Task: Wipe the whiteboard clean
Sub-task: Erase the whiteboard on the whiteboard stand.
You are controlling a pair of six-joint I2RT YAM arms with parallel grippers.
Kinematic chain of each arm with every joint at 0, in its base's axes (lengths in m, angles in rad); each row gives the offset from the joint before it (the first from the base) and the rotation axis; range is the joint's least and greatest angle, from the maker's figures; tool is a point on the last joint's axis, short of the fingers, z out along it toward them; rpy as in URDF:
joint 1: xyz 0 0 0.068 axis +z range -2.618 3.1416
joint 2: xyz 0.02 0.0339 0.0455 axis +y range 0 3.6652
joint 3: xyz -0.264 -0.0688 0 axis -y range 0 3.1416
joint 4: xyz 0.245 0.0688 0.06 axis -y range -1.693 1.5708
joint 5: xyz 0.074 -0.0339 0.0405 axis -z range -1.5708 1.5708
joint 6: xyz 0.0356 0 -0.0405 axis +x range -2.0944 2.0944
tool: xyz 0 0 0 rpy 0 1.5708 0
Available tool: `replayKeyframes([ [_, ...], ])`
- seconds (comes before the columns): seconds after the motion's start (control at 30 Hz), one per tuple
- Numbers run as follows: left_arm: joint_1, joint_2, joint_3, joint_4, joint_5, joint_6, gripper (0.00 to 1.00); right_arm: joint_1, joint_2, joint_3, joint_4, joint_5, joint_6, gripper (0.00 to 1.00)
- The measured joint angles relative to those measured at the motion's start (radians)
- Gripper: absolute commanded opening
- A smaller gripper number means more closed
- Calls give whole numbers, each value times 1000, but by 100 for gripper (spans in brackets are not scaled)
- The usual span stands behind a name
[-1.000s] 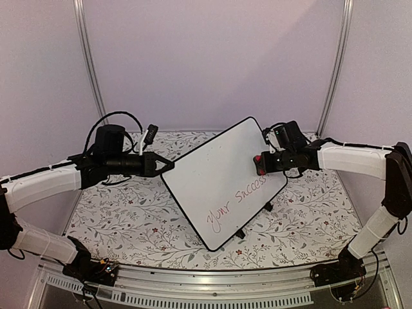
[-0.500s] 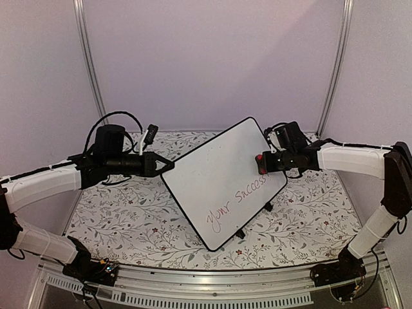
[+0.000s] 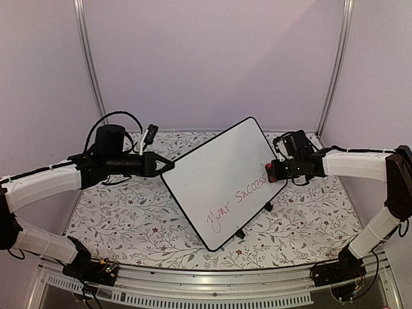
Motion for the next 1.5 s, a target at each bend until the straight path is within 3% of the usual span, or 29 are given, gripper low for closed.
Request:
replayKeyframes([
  [1.5,0,0,0,0,0,0,0,20,29,90,25,-56,43,22],
])
